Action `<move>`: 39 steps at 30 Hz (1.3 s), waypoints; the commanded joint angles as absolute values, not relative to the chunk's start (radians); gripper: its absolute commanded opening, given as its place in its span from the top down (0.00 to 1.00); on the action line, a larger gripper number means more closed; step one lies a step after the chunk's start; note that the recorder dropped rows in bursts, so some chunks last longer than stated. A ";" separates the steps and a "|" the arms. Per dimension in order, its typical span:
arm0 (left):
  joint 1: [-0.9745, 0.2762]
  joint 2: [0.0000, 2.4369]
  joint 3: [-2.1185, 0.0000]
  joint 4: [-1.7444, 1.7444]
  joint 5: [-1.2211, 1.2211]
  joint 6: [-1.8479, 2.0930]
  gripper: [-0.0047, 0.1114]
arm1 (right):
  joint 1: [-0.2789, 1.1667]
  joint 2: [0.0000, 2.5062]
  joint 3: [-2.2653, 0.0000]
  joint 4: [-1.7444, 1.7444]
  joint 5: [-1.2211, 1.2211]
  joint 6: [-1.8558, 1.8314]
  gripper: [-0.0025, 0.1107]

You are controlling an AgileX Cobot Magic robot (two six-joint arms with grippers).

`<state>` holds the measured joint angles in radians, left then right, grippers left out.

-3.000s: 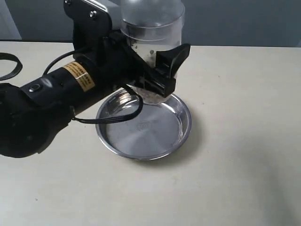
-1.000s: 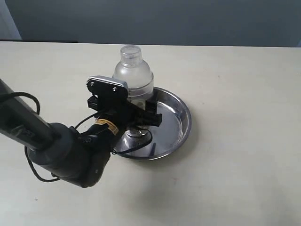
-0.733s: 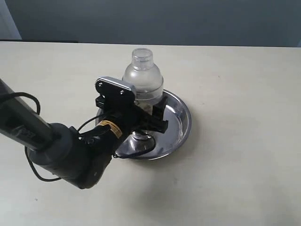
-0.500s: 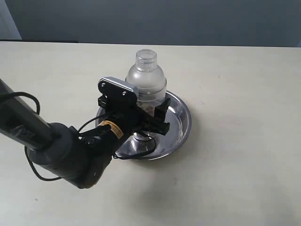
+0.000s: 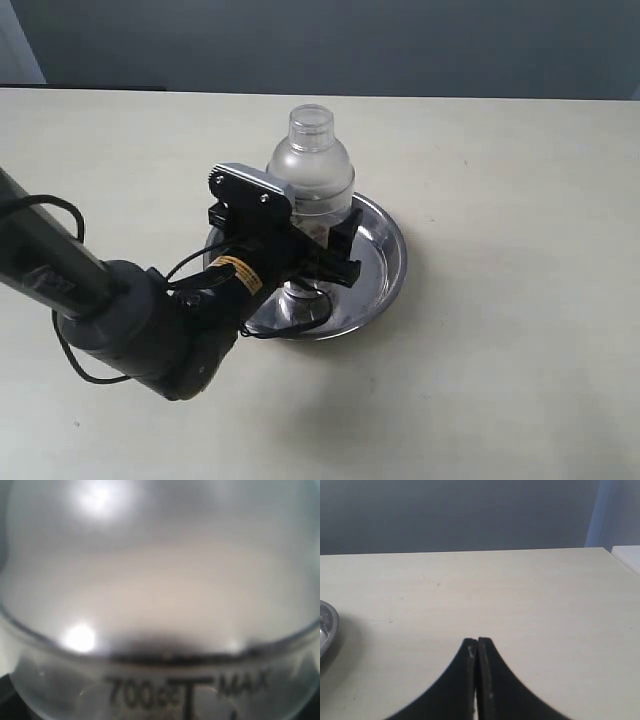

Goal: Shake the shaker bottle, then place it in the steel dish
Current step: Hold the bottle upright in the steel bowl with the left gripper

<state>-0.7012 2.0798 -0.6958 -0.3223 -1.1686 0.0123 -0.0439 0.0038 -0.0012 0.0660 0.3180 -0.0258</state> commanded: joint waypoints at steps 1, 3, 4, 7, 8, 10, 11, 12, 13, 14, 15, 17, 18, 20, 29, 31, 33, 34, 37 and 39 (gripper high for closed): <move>-0.702 2.081 -0.698 -0.289 -1.181 0.011 0.29 | -0.047 0.000 0.000 0.065 0.305 -0.026 0.98; -0.702 2.077 -0.698 -0.273 -1.189 0.011 0.29 | -0.047 0.000 0.000 0.065 0.305 -0.026 0.98; -0.702 2.077 -0.698 -0.276 -1.189 0.011 0.28 | -0.047 0.000 0.000 0.065 0.305 -0.026 0.98; -0.702 2.069 -0.696 -0.300 -1.176 0.011 0.28 | -0.047 0.000 0.000 0.065 0.305 -0.026 0.98; -0.702 2.066 -0.689 -0.298 -1.178 0.009 0.28 | -0.047 0.000 0.000 0.065 0.305 -0.026 0.98; -0.700 2.046 -0.673 -0.300 -1.181 0.008 0.24 | -0.047 0.000 0.000 0.065 0.305 -0.026 0.98; -0.700 2.037 -0.668 -0.300 -1.187 0.011 0.23 | -0.047 0.000 0.000 0.065 0.305 -0.026 0.98; -0.700 2.027 -0.663 -0.314 -1.187 0.011 0.22 | -0.047 0.000 0.000 0.065 0.305 -0.026 0.98; -0.700 2.019 -0.659 -0.316 -1.185 0.011 0.22 | -0.047 0.000 0.000 0.065 0.305 -0.026 0.98; -0.700 2.012 -0.657 -0.316 -1.179 0.011 0.22 | -0.047 0.000 0.000 0.065 0.305 -0.026 0.98; -0.700 2.007 -0.657 -0.307 -1.175 0.011 0.22 | -0.047 0.000 0.000 0.065 0.305 -0.026 0.98; -0.700 2.007 -0.655 -0.278 -1.172 0.011 0.22 | -0.047 0.000 0.000 0.065 0.305 -0.026 0.98; -0.700 2.007 -0.655 -0.280 -1.172 0.011 0.22 | -0.047 0.000 0.000 0.065 0.305 -0.026 0.98; -0.700 2.007 -0.655 -0.280 -1.174 0.011 0.22 | -0.047 0.000 0.000 0.065 0.305 -0.026 0.98; -0.700 1.963 -0.649 -0.298 -1.221 0.031 0.22 | -0.047 0.000 0.000 0.065 0.305 -0.026 0.98; -0.700 1.940 -0.649 -0.302 -1.218 0.040 0.23 | -0.047 0.000 0.000 0.065 0.305 -0.026 0.98; -0.700 1.932 -0.649 -0.302 -1.201 0.040 0.23 | -0.047 0.000 0.000 0.065 0.305 -0.026 0.98; -0.700 1.932 -0.649 -0.305 -1.180 0.040 0.23 | -0.047 0.000 0.000 0.065 0.305 -0.026 0.98; -0.691 1.932 -0.649 -0.341 -1.121 0.039 0.23 | -0.047 0.000 0.000 0.065 0.305 -0.026 0.98; -0.691 1.932 -0.649 -0.339 -1.193 0.039 0.23 | -0.047 0.000 0.000 0.065 0.305 -0.026 0.98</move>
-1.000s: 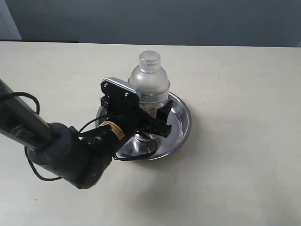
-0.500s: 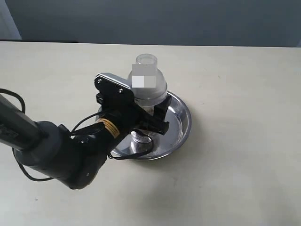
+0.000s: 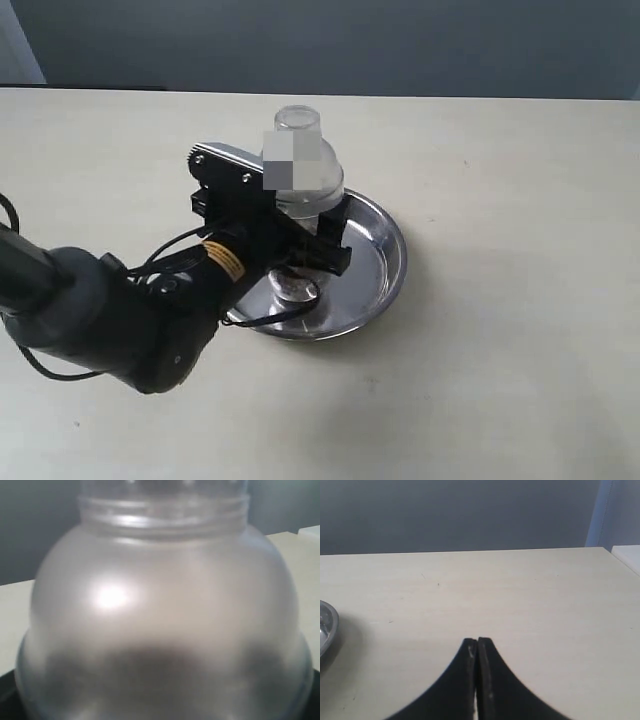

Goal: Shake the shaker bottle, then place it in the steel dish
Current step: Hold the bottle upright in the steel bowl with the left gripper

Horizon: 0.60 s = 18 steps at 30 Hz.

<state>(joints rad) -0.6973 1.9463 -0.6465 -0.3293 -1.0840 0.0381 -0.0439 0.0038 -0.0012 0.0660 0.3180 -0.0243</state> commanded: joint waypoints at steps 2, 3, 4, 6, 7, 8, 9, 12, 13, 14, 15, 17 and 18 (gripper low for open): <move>-0.691 1.932 -0.649 -0.350 -1.210 0.039 0.23 | -0.047 0.000 0.000 0.065 0.305 -0.026 0.98; -0.691 1.932 -0.649 -0.350 -1.194 0.039 0.23 | -0.047 0.000 0.000 0.065 0.305 -0.026 0.98; -0.691 1.932 -0.649 -0.350 -1.191 0.037 0.23 | -0.047 0.000 0.000 0.065 0.305 -0.026 0.98; -0.691 1.952 -0.649 -0.350 -1.206 0.037 0.23 | -0.047 0.000 0.000 0.065 0.305 -0.026 0.98; -0.691 1.968 -0.651 -0.350 -1.221 0.037 0.23 | -0.047 0.000 0.000 0.065 0.305 -0.026 0.98; -0.691 1.983 -0.653 -0.350 -1.221 0.034 0.23 | -0.047 0.000 0.000 0.065 0.305 -0.026 0.98; -0.691 2.003 -0.654 -0.350 -1.221 0.033 0.23 | -0.047 0.000 0.000 0.065 0.305 -0.026 0.98; -0.691 2.050 -0.660 -0.341 -1.221 0.030 0.23 | -0.047 0.000 0.000 0.065 0.305 -0.026 0.98; -0.691 2.058 -0.667 -0.339 -1.221 0.030 0.23 | -0.047 0.000 0.000 0.065 0.305 -0.026 0.98; -0.691 2.067 -0.669 -0.339 -1.221 0.030 0.23 | -0.047 0.000 0.000 0.065 0.305 -0.026 0.98; -0.691 2.073 -0.676 -0.339 -1.221 0.030 0.23 | -0.047 0.000 0.000 0.065 0.305 -0.026 0.98; -0.691 2.082 -0.678 -0.339 -1.221 0.030 0.23 | -0.047 0.000 0.000 0.065 0.305 -0.026 0.98; -0.691 2.082 -0.678 -0.337 -1.221 0.030 0.23 | -0.047 0.000 0.000 0.065 0.305 -0.026 0.98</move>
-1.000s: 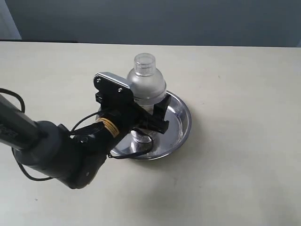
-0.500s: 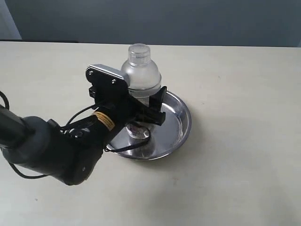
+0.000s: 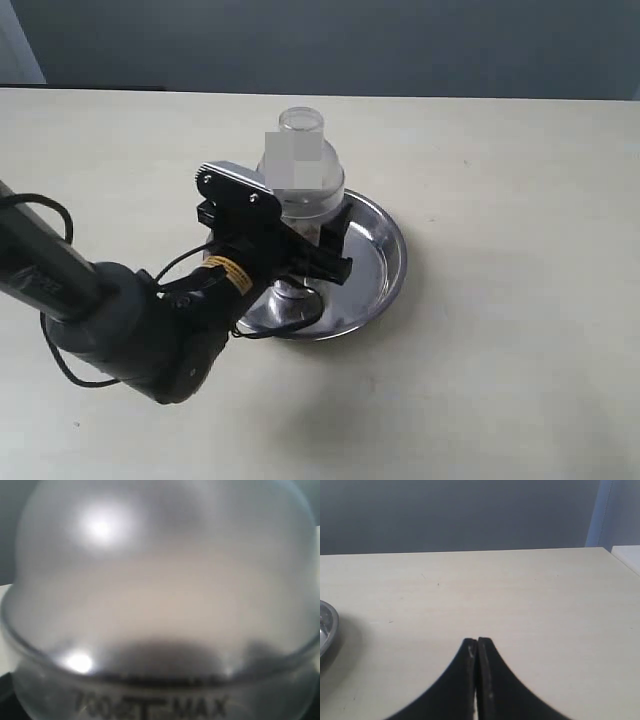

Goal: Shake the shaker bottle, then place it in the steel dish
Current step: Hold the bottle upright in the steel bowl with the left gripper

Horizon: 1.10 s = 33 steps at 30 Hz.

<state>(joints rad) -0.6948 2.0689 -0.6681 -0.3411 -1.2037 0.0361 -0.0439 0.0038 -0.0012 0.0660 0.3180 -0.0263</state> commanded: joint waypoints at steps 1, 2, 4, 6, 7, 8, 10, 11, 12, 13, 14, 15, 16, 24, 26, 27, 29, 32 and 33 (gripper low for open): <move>-0.691 2.082 -0.678 -0.337 -1.221 0.030 0.23 | -0.047 0.000 0.000 0.065 0.305 -0.026 0.98; -0.691 2.082 -0.678 -0.337 -1.221 0.030 0.23 | -0.047 0.000 0.000 0.065 0.305 -0.026 0.98; -0.691 2.080 -0.678 -0.339 -1.221 0.034 0.23 | -0.047 0.000 0.000 0.065 0.305 -0.026 0.98; -0.691 2.080 -0.678 -0.339 -1.221 0.037 0.23 | -0.047 0.000 0.000 0.065 0.305 -0.026 0.98; -0.691 2.078 -0.678 -0.339 -1.221 0.037 0.23 | -0.047 0.000 0.000 0.065 0.305 -0.026 0.98; -0.691 2.078 -0.678 -0.339 -1.221 0.037 0.23 | -0.047 0.000 0.000 0.065 0.305 -0.026 0.98; -0.691 2.071 -0.678 -0.339 -1.221 0.037 0.23 | -0.047 0.000 0.000 0.065 0.305 -0.026 0.98; -0.691 2.069 -0.678 -0.339 -1.221 0.037 0.23 | -0.047 0.000 0.000 0.065 0.305 -0.026 0.98; -0.691 2.062 -0.678 -0.339 -1.221 0.037 0.23 | -0.047 0.000 0.000 0.065 0.305 -0.026 0.98; -0.691 2.059 -0.678 -0.339 -1.221 0.037 0.23 | -0.047 0.000 0.000 0.065 0.305 -0.026 0.98; -0.691 2.052 -0.678 -0.339 -1.221 0.037 0.23 | -0.047 0.000 0.000 0.065 0.305 -0.026 0.98; -0.691 2.048 -0.678 -0.339 -1.221 0.039 0.23 | -0.047 0.000 0.000 0.065 0.305 -0.026 0.98; -0.691 2.046 -0.678 -0.339 -1.221 0.040 0.23 | -0.047 0.000 0.000 0.065 0.305 -0.026 0.98; -0.691 2.037 -0.674 -0.343 -1.221 0.063 0.23 | -0.047 0.000 0.000 0.065 0.305 -0.026 0.98; -0.691 2.031 -0.664 -0.348 -1.221 0.063 0.23 | -0.047 0.000 0.000 0.065 0.305 -0.026 0.98; -0.691 2.024 -0.658 -0.355 -1.221 0.063 0.23 | -0.047 0.000 0.000 0.065 0.305 -0.026 0.98; -0.691 2.011 -0.646 -0.361 -1.221 0.063 0.23 | -0.047 0.000 0.000 0.065 0.305 -0.026 0.98; -0.691 1.987 -0.641 -0.363 -1.221 0.063 0.23 | -0.047 0.000 0.000 0.065 0.305 -0.026 0.98; -0.691 1.978 -0.641 -0.360 -1.221 0.063 0.23 | -0.047 0.000 0.000 0.065 0.305 -0.026 0.98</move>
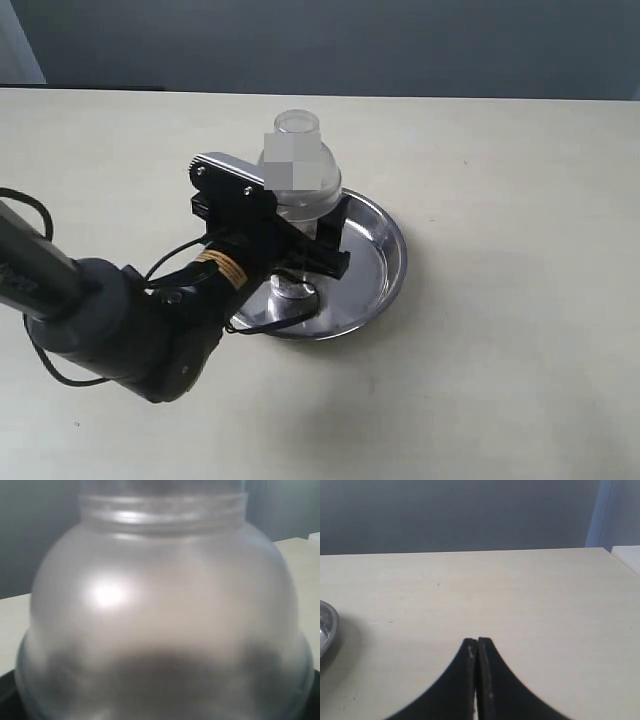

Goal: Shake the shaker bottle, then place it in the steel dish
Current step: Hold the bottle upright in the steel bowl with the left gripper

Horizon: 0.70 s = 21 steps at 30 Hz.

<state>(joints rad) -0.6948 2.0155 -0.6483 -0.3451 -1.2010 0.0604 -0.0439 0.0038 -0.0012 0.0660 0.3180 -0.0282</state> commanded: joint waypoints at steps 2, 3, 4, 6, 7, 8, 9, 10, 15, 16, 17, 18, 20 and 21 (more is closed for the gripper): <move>-0.691 1.966 -0.641 -0.341 -1.221 0.063 0.23 | -0.047 0.000 0.000 0.065 0.305 -0.026 0.98; -0.691 1.959 -0.641 -0.332 -1.221 0.063 0.23 | -0.047 0.000 0.000 0.065 0.305 -0.026 0.98; -0.691 1.954 -0.641 -0.328 -1.221 0.063 0.23 | -0.047 0.000 0.000 0.065 0.305 -0.026 0.98; -0.691 1.944 -0.641 -0.327 -1.221 0.063 0.23 | -0.047 0.000 0.000 0.065 0.305 -0.026 0.98; -0.691 1.940 -0.641 -0.327 -1.221 0.063 0.23 | -0.047 0.000 0.000 0.065 0.305 -0.026 0.98; -0.691 1.937 -0.641 -0.327 -1.221 0.063 0.23 | -0.047 0.000 0.000 0.065 0.305 -0.026 0.98; -0.691 1.938 -0.641 -0.327 -1.221 0.061 0.23 | -0.047 0.000 0.000 0.065 0.305 -0.026 0.98; -0.691 1.938 -0.641 -0.327 -1.221 0.061 0.23 | -0.047 0.000 0.000 0.065 0.305 -0.026 0.98; -0.691 1.949 -0.641 -0.323 -1.221 0.056 0.23 | -0.047 0.000 0.000 0.065 0.305 -0.026 0.98; -0.691 1.952 -0.643 -0.322 -1.221 0.051 0.23 | -0.047 0.000 0.000 0.065 0.305 -0.026 0.98; -0.691 1.954 -0.645 -0.322 -1.221 0.041 0.23 | -0.047 0.000 0.000 0.065 0.305 -0.026 0.98; -0.691 1.962 -0.647 -0.322 -1.221 0.032 0.23 | -0.047 0.000 0.000 0.065 0.305 -0.026 0.98; -0.691 1.976 -0.651 -0.324 -1.221 0.027 0.23 | -0.047 0.000 0.000 0.065 0.305 -0.026 0.98; -0.691 1.981 -0.653 -0.326 -1.221 0.027 0.23 | -0.047 0.000 0.000 0.065 0.305 -0.026 0.98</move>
